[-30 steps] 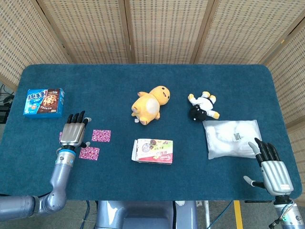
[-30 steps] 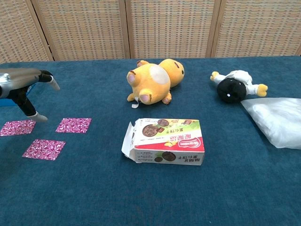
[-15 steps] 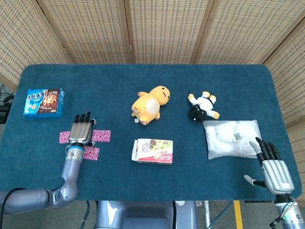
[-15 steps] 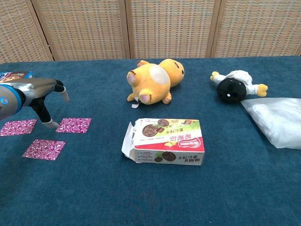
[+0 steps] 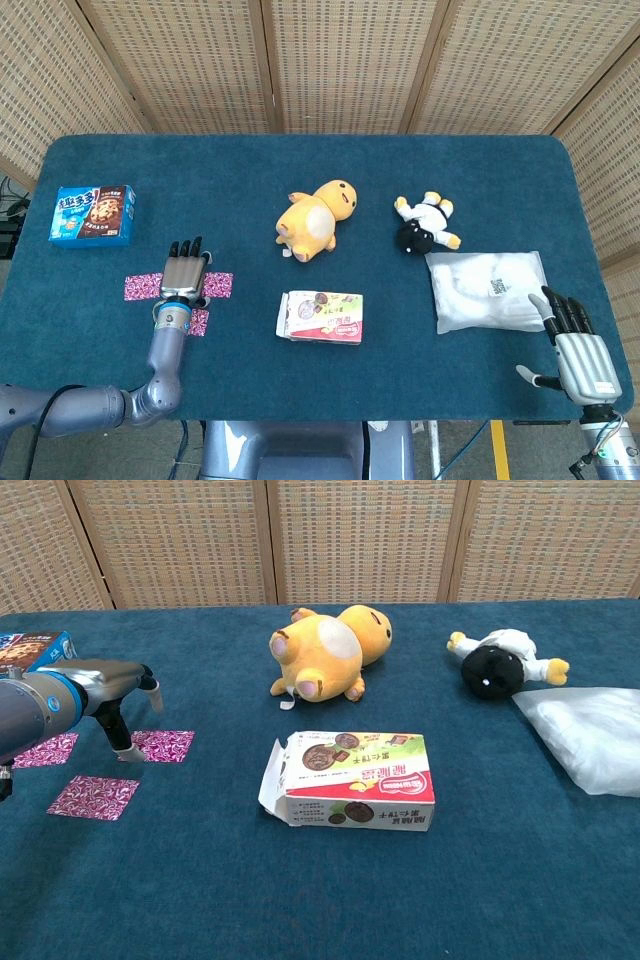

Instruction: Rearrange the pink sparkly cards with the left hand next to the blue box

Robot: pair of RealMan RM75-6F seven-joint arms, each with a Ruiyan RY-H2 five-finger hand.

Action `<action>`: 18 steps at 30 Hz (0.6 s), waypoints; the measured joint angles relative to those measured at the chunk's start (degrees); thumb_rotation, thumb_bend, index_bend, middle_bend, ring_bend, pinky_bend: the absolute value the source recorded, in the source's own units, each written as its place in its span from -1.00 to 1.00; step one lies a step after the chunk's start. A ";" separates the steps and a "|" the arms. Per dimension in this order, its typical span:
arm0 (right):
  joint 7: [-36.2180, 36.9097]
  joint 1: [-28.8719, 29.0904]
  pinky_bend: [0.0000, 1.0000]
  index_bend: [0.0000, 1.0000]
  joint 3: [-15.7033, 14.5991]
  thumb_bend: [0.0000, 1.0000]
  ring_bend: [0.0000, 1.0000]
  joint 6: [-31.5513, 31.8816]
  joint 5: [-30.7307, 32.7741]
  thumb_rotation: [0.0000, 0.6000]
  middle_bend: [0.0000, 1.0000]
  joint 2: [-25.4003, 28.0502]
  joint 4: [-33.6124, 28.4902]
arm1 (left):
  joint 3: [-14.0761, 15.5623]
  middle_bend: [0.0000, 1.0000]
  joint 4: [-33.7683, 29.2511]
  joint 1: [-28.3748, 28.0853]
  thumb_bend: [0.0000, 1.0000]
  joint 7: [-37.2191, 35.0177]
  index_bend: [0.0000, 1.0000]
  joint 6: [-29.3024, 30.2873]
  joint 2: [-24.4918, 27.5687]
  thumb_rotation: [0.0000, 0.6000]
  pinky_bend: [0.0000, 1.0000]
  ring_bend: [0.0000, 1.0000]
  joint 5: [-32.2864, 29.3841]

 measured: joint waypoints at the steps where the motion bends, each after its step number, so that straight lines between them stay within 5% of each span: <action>1: -0.02 0.00 -1.00 -1.00 -0.03 -0.84 -1.00 -0.06 0.00 1.00 -1.00 -0.01 -0.02 | 0.00 -1.00 0.38 -0.03 -0.57 0.09 -0.46 -0.09 -0.13 1.00 -1.00 -1.00 -0.20; 18: -0.38 0.05 -1.00 -1.00 0.02 -0.83 -1.00 -0.20 0.32 1.00 -1.00 -0.11 -0.06 | -0.22 -1.00 4.66 -0.76 -0.55 1.29 -0.42 -2.45 -2.45 1.00 -1.00 -1.00 -2.24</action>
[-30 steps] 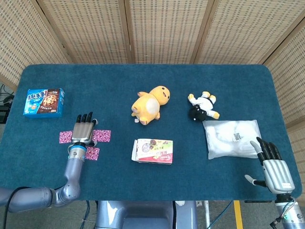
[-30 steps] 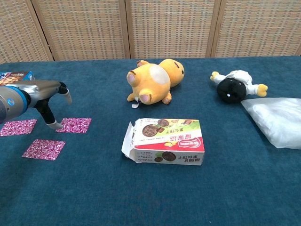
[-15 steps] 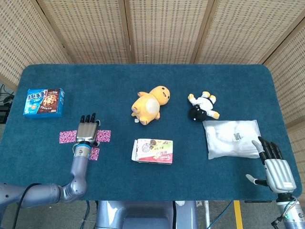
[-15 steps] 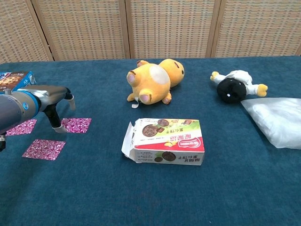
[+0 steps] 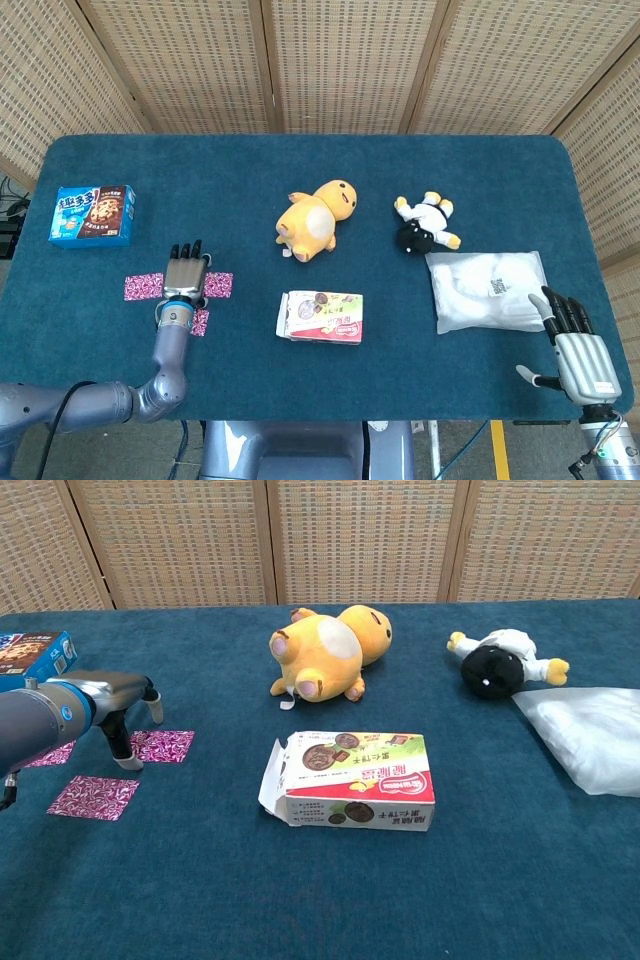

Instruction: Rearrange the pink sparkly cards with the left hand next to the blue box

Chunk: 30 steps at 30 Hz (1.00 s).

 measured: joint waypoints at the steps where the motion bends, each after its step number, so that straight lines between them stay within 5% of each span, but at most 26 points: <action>1: 0.04 0.00 -1.00 -1.00 0.01 -0.83 -1.00 0.01 0.01 1.00 -1.00 0.00 0.01 | 0.01 -1.00 -0.01 -0.02 -0.55 0.03 -0.41 0.00 -0.06 1.00 -1.00 -1.00 0.04; 30: 0.19 -0.08 -1.00 -1.00 -0.06 -0.84 -1.00 0.21 -0.16 1.00 -1.00 0.07 -0.03 | 1.05 -1.00 -0.26 0.82 -0.40 0.37 -0.12 0.09 -0.10 1.00 -1.00 -1.00 0.59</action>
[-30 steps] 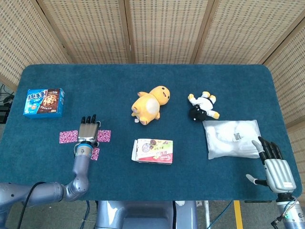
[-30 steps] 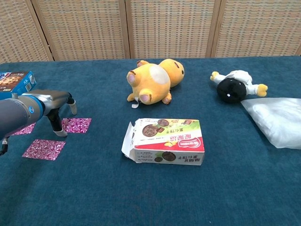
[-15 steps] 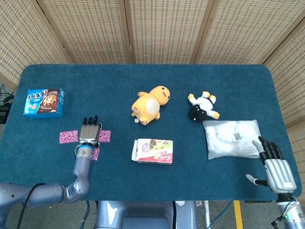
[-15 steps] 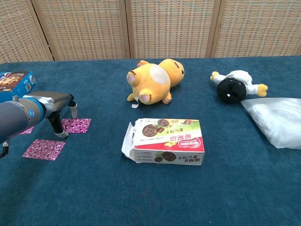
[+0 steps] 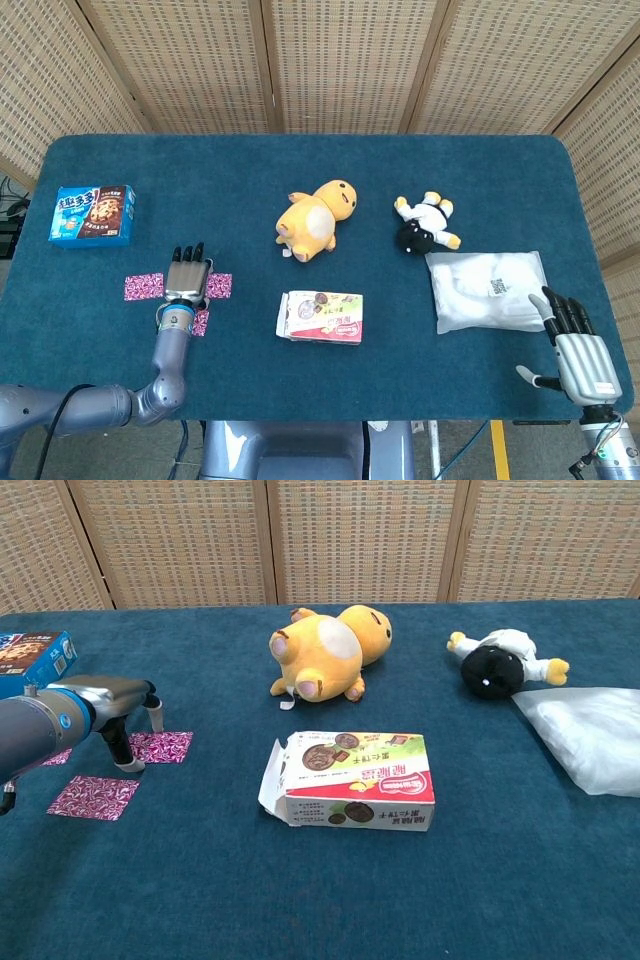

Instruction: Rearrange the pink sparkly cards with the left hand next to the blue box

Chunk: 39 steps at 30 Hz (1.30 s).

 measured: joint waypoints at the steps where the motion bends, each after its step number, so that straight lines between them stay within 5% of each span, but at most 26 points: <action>1: 0.00 0.02 -1.00 -1.00 0.00 -0.83 -1.00 -0.02 -0.01 1.00 -1.00 0.00 0.00 | 0.00 -1.00 0.06 0.02 -0.39 -0.08 -0.10 -0.02 -0.04 1.00 -1.00 -1.00 0.11; 22: -0.01 0.01 -1.00 -1.00 -0.11 -0.84 -1.00 -0.05 -0.12 1.00 -1.00 0.05 -0.04 | -0.53 -1.00 -0.41 1.04 -0.33 -1.74 -0.01 0.33 0.56 1.00 -1.00 -1.00 1.81; 39: -0.23 -0.03 -1.00 -1.00 -0.20 -0.83 -1.00 -0.01 -0.24 1.00 -1.00 0.08 -0.12 | -0.01 -1.00 -6.63 3.83 -0.33 -3.89 0.00 2.49 7.61 1.00 -1.00 -1.00 3.70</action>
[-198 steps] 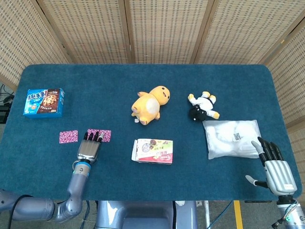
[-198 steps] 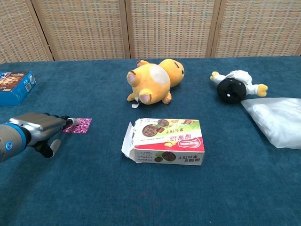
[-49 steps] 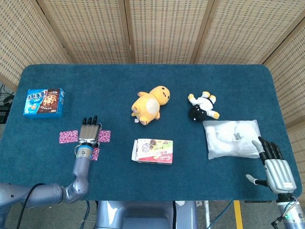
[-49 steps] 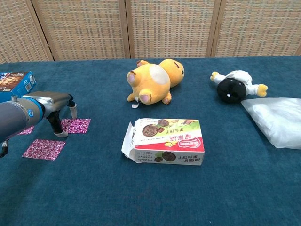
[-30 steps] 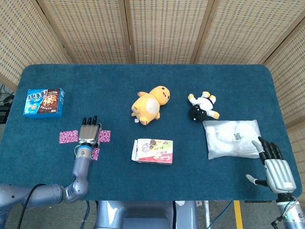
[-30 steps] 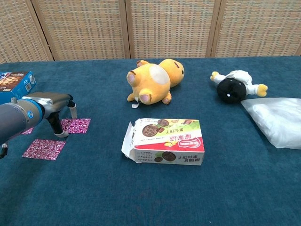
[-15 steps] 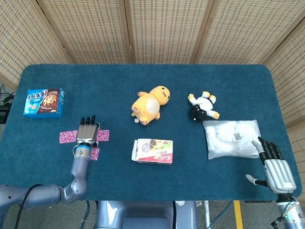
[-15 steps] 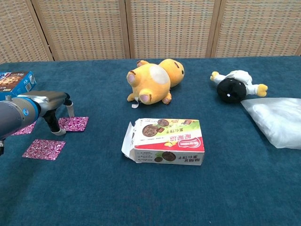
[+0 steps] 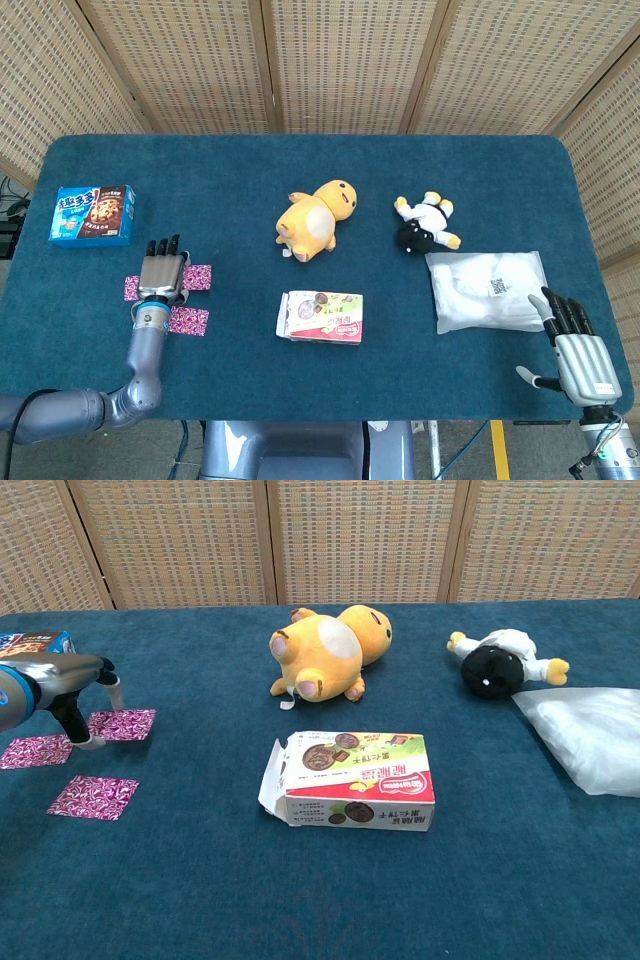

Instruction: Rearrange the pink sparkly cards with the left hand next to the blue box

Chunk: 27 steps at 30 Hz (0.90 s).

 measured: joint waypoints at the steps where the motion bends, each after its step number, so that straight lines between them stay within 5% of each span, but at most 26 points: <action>1: -0.05 0.00 -1.00 -1.00 -0.02 -0.84 -1.00 -0.02 0.00 1.00 -1.00 -0.02 -0.01 | 0.16 -1.00 -0.18 0.27 -0.33 -0.22 0.00 0.05 0.42 1.00 -1.00 -1.00 0.13; 27: -1.57 -0.17 -1.00 -1.00 -0.38 -0.83 -1.00 0.56 -0.90 1.00 -1.00 -0.51 -0.27 | 5.80 -1.00 6.97 7.88 -0.40 -9.20 0.00 -5.87 6.41 1.00 -1.00 -1.00 7.31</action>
